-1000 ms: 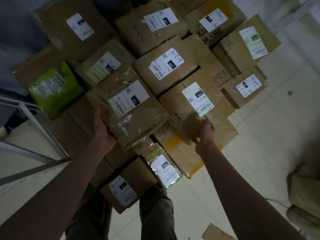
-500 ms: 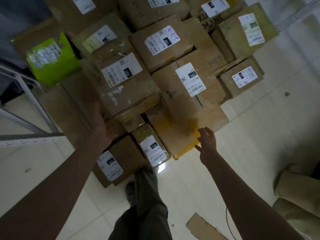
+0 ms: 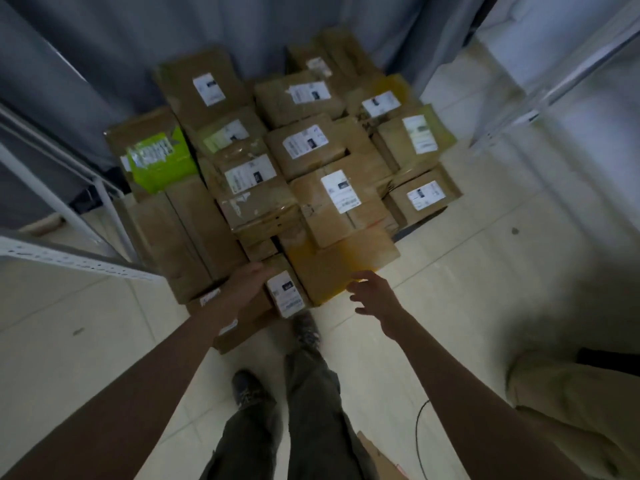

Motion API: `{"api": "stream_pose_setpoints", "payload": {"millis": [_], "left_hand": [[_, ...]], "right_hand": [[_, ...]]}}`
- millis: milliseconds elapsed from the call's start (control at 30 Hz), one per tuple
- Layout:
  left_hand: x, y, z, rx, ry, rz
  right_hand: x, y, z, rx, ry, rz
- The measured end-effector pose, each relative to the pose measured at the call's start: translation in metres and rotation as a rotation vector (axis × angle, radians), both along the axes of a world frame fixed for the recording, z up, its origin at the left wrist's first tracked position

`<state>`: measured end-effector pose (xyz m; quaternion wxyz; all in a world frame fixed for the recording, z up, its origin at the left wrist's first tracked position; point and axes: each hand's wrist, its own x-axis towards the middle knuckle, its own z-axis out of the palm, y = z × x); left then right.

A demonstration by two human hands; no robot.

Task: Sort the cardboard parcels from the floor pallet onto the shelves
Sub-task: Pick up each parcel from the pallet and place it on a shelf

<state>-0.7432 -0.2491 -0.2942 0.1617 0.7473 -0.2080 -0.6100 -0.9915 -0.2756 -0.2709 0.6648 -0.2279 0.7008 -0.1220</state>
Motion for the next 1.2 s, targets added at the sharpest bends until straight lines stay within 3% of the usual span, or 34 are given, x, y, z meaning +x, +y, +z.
{"api": "stream_pose_setpoints", "payload": {"millis": [100, 167, 500, 733, 967, 1200], "left_hand": [[-0.037, -0.022, 0.054, -0.113, -0.032, -0.238], [-0.062, -0.037, 0.084, -0.16, -0.035, -0.298], [-0.216, -0.127, 0.126, -0.203, -0.107, -0.182], [-0.307, -0.175, 0.131, -0.211, -0.072, -0.223], [-0.322, -0.209, 0.109, -0.144, -0.093, -0.269], [-0.331, -0.267, 0.061, -0.072, -0.059, -0.168]], "right_hand": [[-0.032, -0.024, 0.057, 0.049, -0.012, 0.041], [-0.06, -0.041, 0.08, -0.062, 0.054, 0.209], [-0.229, -0.149, 0.108, -0.222, 0.222, 0.587], [-0.292, -0.205, 0.119, -0.248, 0.246, 0.647], [-0.316, -0.245, 0.102, -0.181, 0.287, 0.635], [-0.325, -0.316, 0.062, -0.097, 0.335, 0.525]]}}
